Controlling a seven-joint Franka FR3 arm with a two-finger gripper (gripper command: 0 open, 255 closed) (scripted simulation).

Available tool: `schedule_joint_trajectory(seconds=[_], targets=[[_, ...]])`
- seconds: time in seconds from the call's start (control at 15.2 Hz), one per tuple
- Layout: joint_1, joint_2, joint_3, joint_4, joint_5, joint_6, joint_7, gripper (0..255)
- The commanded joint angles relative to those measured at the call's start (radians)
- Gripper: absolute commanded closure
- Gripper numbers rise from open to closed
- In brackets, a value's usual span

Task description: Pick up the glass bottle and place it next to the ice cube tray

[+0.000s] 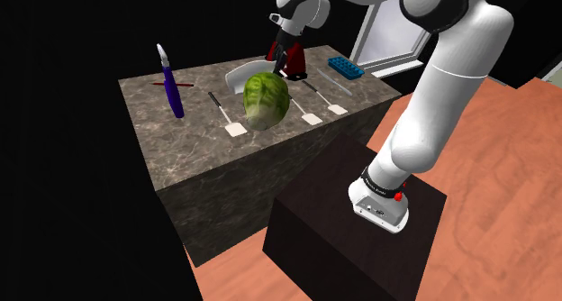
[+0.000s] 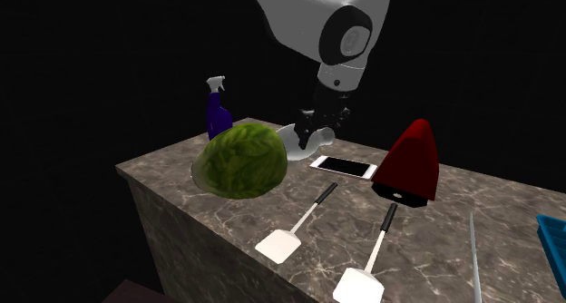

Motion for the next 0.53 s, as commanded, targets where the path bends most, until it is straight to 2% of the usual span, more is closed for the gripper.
schedule_joint_trajectory(seconds=[0.0,0.46], targets=[[0.002,-0.015,-0.002,0.01,-0.014,-0.021,0.015,255],[0.004,-0.056,-0.007,0.058,-0.053,-0.098,0.058,255]])
